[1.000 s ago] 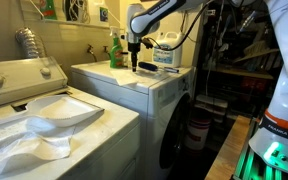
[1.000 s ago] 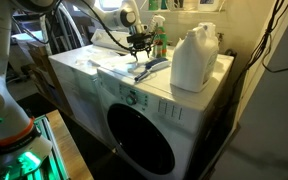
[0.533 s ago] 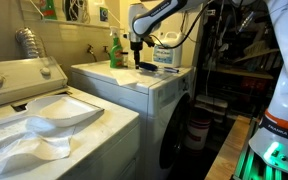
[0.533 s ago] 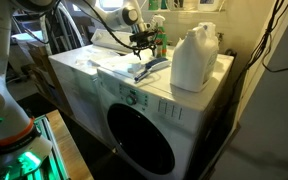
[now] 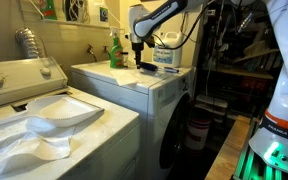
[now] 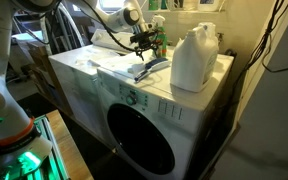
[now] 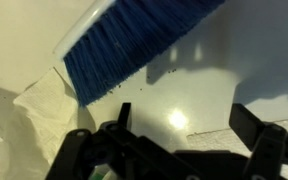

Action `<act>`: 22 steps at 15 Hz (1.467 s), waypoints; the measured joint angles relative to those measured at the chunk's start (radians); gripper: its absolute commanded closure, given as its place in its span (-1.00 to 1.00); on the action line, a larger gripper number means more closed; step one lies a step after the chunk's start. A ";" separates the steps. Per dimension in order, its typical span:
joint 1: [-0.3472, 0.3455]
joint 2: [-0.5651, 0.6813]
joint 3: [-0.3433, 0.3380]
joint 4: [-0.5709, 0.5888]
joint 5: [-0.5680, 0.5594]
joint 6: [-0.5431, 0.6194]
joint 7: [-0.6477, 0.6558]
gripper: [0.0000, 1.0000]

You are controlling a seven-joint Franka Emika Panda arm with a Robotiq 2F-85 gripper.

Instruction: Move the bottle cap to the front of the machine then place it on the paper towel

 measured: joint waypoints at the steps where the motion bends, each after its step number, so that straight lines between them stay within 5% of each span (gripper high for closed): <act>1: 0.007 -0.002 -0.009 0.003 -0.028 0.000 0.035 -1.00; 5: 0.028 -0.041 -0.033 0.006 -0.086 -0.026 0.135 -1.00; 12: 0.014 -0.285 -0.016 -0.108 0.045 -0.295 0.174 -1.00; 22: -0.047 -0.616 -0.039 -0.389 0.202 -0.330 0.152 -1.00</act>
